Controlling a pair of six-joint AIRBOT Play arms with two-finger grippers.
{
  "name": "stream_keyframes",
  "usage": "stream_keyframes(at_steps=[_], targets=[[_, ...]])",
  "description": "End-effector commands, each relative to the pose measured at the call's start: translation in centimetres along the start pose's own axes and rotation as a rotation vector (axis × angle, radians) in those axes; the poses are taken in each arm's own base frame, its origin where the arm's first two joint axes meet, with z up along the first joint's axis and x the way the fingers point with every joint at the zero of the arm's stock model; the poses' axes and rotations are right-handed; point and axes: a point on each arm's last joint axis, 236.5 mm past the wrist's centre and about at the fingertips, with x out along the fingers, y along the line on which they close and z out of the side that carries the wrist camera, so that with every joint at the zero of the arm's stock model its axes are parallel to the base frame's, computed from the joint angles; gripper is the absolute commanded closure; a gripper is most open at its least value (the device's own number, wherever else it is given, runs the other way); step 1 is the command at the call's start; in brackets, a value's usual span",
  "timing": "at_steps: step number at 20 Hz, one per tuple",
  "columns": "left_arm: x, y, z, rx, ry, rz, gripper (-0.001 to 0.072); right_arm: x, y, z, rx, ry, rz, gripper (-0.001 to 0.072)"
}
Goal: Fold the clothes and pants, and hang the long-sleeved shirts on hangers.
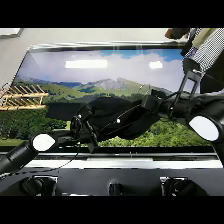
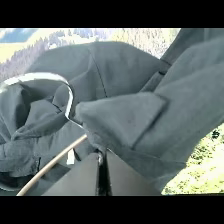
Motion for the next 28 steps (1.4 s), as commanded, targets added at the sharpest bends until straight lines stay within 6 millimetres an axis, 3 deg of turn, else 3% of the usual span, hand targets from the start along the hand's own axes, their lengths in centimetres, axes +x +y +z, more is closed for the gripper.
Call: stream_keyframes(at_steps=[1, 5, 6, 8, 10, 12, 15, 17, 18, 20, 22, 26, 28], targets=[[0.5, -0.2, 1.0, -0.007, -0.044, 0.011, 0.069, 1.0, 0.8, -0.2, -0.021, 0.019, 0.017, 0.0683], [0.5, -0.3, 1.2, -0.006, -0.052, 0.013, 0.069, 1.1, 1.3, 0.3, -0.029, -0.002, 0.038, 0.0661], [0.5, -0.1, 1.5, -0.006, -0.062, 0.022, 0.069, 1.1, 1.2, 0.1, -0.036, 0.006, 0.032, 0.0545], [0.5, 0.3, 1.9, -0.007, -0.082, 0.041, 0.069, 0.7, 0.3, -0.6, -0.05, 0.034, 0.003, 0.0178], [0.4, 0.5, 2.2, -0.007, -0.092, 0.05, 0.0689, -1.1, -0.4, 0.2, -0.068, -0.01, -0.007, 0.0143], [0.4, 0.6, 2.2, -0.007, -0.094, 0.052, 0.069, -4.0, -2.1, 2.6, -0.029, -0.107, -0.041, 0.0131], [0.4, 0.6, 2.2, -0.007, -0.094, 0.052, 0.069, -7.8, -8.1, 6.5, 0.147, -0.203, -0.163, 0.0084], [0.4, 0.6, 2.2, -0.007, -0.094, 0.052, 0.069, -8.2, -11.3, 8.3, 0.2, -0.199, -0.17, 0.0084], [0.4, 0.6, 2.2, -0.007, -0.093, 0.052, 0.069, -7.2, -11.3, 8.2, 0.12, -0.133, -0.108, 0.009], [0.4, 0.6, 2.2, -0.007, -0.093, 0.052, 0.0689, -4.6, -10.3, 6.6, -0.179, 0.043, 0.052, 0.0183], [0.4, 0.6, 2.2, -0.007, -0.093, 0.051, 0.0689, -2.5, -9.7, 5.6, -0.534, 0.122, 0.16, 0.0151], [0.4, 0.5, 2.1, -0.007, -0.092, 0.049, 0.069, 1.5, -6.7, 5.1, -1.133, 0.098, 0.302, 0.0101], [0.4, 0.5, 2.1, -0.007, -0.091, 0.049, 0.0689, 3.4, -4.6, 5.5, -1.307, 0.039, 0.326, 0.0101]])
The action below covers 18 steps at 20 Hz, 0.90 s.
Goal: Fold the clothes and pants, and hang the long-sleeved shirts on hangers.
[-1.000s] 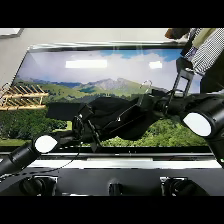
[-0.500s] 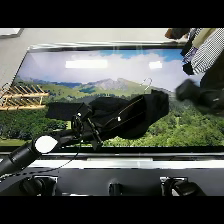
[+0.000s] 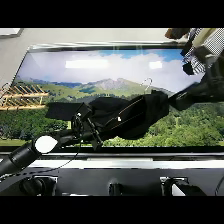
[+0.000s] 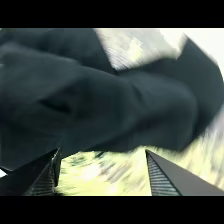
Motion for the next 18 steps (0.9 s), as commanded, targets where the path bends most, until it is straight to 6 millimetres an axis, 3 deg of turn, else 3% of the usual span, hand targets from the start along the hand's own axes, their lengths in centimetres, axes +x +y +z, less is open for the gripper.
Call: stream_keyframes(at_steps=[1, 9, 13, 18], targets=[[0.0, 0.0, 0.0, 0.0, 0.001, -0.001, 0.0689, 3.5, 1.0, 3.4, -0.425, -0.085, 0.029, 0.0101], [0.0, 0.0, 0.0, 0.0, 0.001, -0.001, 0.0689, 6.8, 1.6, 2.9, -0.373, -0.059, 0.124, 0.0101], [0.0, 0.0, 0.0, 0.0, 0.001, -0.001, 0.0689, 8.6, 2.1, 1.3, -0.368, -0.011, 0.203, 0.0101], [0.0, 0.0, 0.0, 0.0, 0.001, -0.001, 0.0689, 10.1, 2.4, 1.8, -0.368, -0.048, 0.249, 0.0102]])
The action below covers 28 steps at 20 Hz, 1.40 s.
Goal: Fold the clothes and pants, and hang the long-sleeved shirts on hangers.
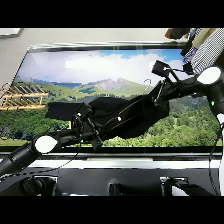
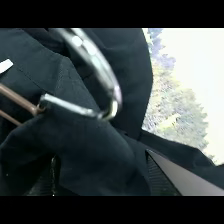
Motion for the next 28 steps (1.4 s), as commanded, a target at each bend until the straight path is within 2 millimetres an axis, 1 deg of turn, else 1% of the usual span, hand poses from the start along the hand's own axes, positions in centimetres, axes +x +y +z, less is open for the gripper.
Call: stream_keyframes(at_steps=[1, 2, 3, 4, 6, 7, 8, 9, 11, 12, 13, 14, 15, 16, 18, 19, 20, 21, 24, 25, 26, 28], targets=[[0.0, 0.0, 0.0, 0.001, 0.0, 0.0, 0.0689, 1.1, 0.1, 0.3, -0.002, -0.028, 0.038, 0.0111], [0.0, 0.0, 0.0, 0.0, 0.0, 0.0, 0.0689, 1.2, 0.2, 0.2, -0.005, -0.026, 0.043, 0.0152], [0.0, 0.0, 0.0, 0.0, 0.0, 0.0, 0.0689, 1.2, 0.4, 0.1, -0.016, -0.022, 0.054, 0.0256], [0.0, 0.0, 0.0, 0.001, 0.0, 0.0, 0.0689, 1.1, 0.8, 0.0, -0.024, -0.019, 0.07, 0.0388], [0.0, 0.0, 0.0, 0.001, -0.001, 0.0, 0.0682, 1.0, 1.9, -0.3, -0.025, -0.005, 0.116, 0.0676], [0.0, 0.0, 0.1, 0.0, -0.001, 0.0, 0.0625, 0.8, 2.3, -0.4, -0.028, 0.0, 0.128, 0.0682], [0.0, 0.1, 0.1, 0.001, -0.004, 0.003, 0.0524, 0.5, 2.4, -0.3, -0.034, 0.0, 0.124, 0.0682], [0.0, 0.2, 0.2, -0.002, -0.009, 0.007, 0.0456, 0.0, 2.4, -0.1, -0.046, 0.0, 0.105, 0.0683], [-0.2, 0.4, 0.4, -0.022, -0.014, 0.013, 0.0363, -1.3, 2.3, -0.3, -0.08, 0.033, 0.056, 0.0685], [-0.3, 0.9, 0.6, -0.082, -0.023, 0.026, 0.0328, -2.1, 2.3, -0.5, -0.095, 0.055, 0.029, 0.0685], [-0.6, 1.9, 0.9, -0.167, -0.04, 0.05, 0.0176, -2.8, 2.3, -0.6, -0.102, 0.068, 0.008, 0.0686], [-1.0, 3.2, 1.3, -0.277, -0.061, 0.075, 0.0073, -3.5, 2.4, -0.5, -0.098, 0.072, -0.014, 0.0686], [-1.8, 4.8, 1.8, -0.382, -0.088, 0.106, 0.0038, -4.1, 2.5, -0.3, -0.089, 0.075, -0.031, 0.0686], [-3.0, 6.7, 2.4, -0.469, -0.127, 0.143, 0.0012, -4.6, 2.6, -0.2, -0.073, 0.077, -0.049, 0.0686], [-6.5, 10.6, 3.5, -0.612, -0.215, 0.221, 0.0011, -5.5, 2.7, -0.1, -0.042, 0.082, -0.078, 0.0686], [-8.2, 12.3, 3.4, -0.656, -0.236, 0.256, 0.0012, -5.8, 2.8, 0.0, -0.029, 0.078, -0.086, 0.0686], [-9.6, 13.6, 2.5, -0.685, -0.218, 0.281, 0.0012, -6.1, 2.9, 0.2, -0.023, 0.073, -0.092, 0.0686], [-10.3, 14.3, 0.9, -0.707, -0.165, 0.295, 0.0012, -6.3, 3.1, 0.4, -0.014, 0.068, -0.098, 0.0686], [-11.5, 14.5, -5.1, -0.697, 0.078, 0.35, 0.0013, -6.7, 4.0, 0.5, -0.001, 0.068, -0.076, 0.0686], [-11.7, 14.8, -6.2, -0.704, 0.121, 0.384, 0.0013, -6.7, 4.3, 0.4, 0.022, 0.07, -0.062, 0.0685], [-11.7, 15.3, -6.9, -0.718, 0.14, 0.408, 0.0012, -6.7, 4.6, 0.3, 0.045, 0.075, -0.053, 0.0685], [-10.9, 16.0, -7.4, -0.752, 0.148, 0.409, 0.0013, -6.7, 4.9, 0.1, 0.069, 0.082, -0.039, 0.0685]])
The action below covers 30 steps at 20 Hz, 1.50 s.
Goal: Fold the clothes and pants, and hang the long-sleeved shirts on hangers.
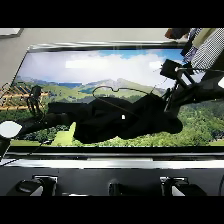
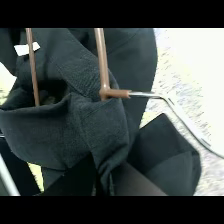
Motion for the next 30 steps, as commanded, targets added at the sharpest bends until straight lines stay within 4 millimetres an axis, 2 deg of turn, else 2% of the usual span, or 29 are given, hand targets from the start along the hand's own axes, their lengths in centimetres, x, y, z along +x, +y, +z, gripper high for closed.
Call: stream_keyframes(at_steps=[1, 5, 8, 11, 14, 15, 16, 17, 19, 21, 23, 26, 28, 30], targets=[[1.3, 2.6, -1.6, -0.034, 0.095, 0.076, 0.0014, -0.2, 0.7, -0.2, 0.047, 0.009, 0.024, 0.0685], [5.6, 1.3, -2.0, 0.063, 0.199, 0.05, 0.0016, -0.2, 0.7, -0.2, 0.053, 0.01, 0.023, 0.0685], [8.4, 0.1, -3.6, 0.132, 0.287, 0.026, 0.0016, -0.2, 0.7, -0.3, 0.09, 0.014, 0.022, 0.0685], [9.4, -0.6, -5.0, 0.16, 0.331, 0.014, 0.0019, -0.2, 0.7, -0.3, 0.117, 0.016, 0.025, 0.0685], [10.3, -1.1, -6.4, 0.194, 0.371, 0.007, 0.0057, -0.2, 0.7, -0.3, 0.118, 0.016, 0.024, 0.0685], [10.6, -1.2, -6.9, 0.198, 0.387, 0.006, 0.0236, -0.2, 0.7, -0.3, 0.118, 0.016, 0.025, 0.0684], [10.8, -1.2, -7.2, 0.199, 0.398, 0.005, 0.0523, -0.2, 0.7, -0.3, 0.128, 0.016, 0.025, 0.0684], [10.8, -1.4, -7.3, 0.204, 0.398, 0.002, 0.0686, -0.2, 0.7, -0.3, 0.137, 0.016, 0.024, 0.0684], [10.4, -1.7, -7.0, 0.208, 0.389, -0.003, 0.0689, -0.2, 0.8, -0.3, 0.144, 0.017, 0.026, 0.0684], [9.3, -2.6, -5.9, 0.225, 0.346, -0.017, 0.0691, -0.2, 1.0, -0.5, 0.143, 0.023, 0.036, 0.0684], [7.7, -4.0, -3.5, 0.228, 0.244, -0.031, 0.0691, -0.5, 1.2, -0.3, 0.139, 0.016, 0.033, 0.0685], [5.5, -6.0, 2.0, 0.225, 0.049, -0.031, 0.0691, -1.5, 1.5, 0.5, 0.124, -0.013, 0.005, 0.0685], [4.7, -7.2, 6.1, 0.246, -0.067, -0.03, 0.0691, -1.9, 2.3, 1.6, 0.15, -0.056, 0.027, 0.0685], [4.5, -7.4, 9.1, 0.295, -0.135, 0.002, 0.0692, -1.4, 3.7, 2.5, 0.138, -0.051, 0.062, 0.0685]])
